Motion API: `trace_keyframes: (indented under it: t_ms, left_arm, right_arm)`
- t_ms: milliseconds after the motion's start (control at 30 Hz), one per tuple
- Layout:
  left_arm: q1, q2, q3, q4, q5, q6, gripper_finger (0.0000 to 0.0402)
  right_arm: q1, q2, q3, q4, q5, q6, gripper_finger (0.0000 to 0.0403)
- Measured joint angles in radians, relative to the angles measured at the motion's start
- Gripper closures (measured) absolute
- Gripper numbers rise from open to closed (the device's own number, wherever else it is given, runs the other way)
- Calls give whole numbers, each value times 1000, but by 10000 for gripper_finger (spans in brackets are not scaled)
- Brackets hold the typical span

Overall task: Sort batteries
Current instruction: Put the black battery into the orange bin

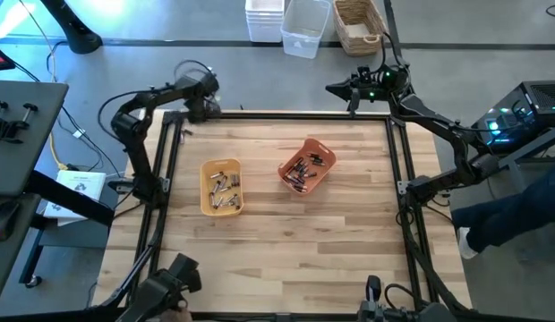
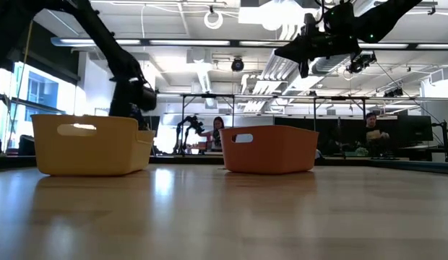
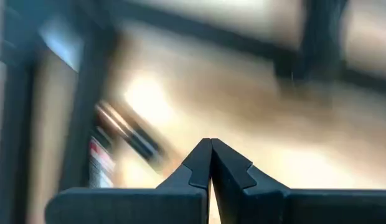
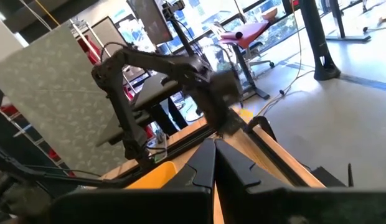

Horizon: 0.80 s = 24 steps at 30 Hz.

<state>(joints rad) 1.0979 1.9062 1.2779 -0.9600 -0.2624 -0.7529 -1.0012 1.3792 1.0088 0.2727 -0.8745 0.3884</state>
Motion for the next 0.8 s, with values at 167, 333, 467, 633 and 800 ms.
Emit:
trace_keyframes:
  t_ms: [167, 333, 467, 633, 800]
  left_arm:
    - [21, -40, -6, -17, -105, -123, 401]
    - [12, -37, -4, -3, -118, -291, 388]
    - [-3, -38, -4, -19, -121, -308, 364]
    - [-14, -37, -48, -1, -135, -324, 324]
    - [-8, -38, -54, 3, -87, -498, 281]
  right_arm:
    - [0, 0, 0, -1, 0, -5, 402]
    - [0, 0, 0, -3, 0, -24, 402]
    - [0, 0, 0, -7, 0, -32, 402]
    - [0, 0, 0, -7, 0, -59, 402]
    - [0, 0, 0, -18, -4, -86, 402]
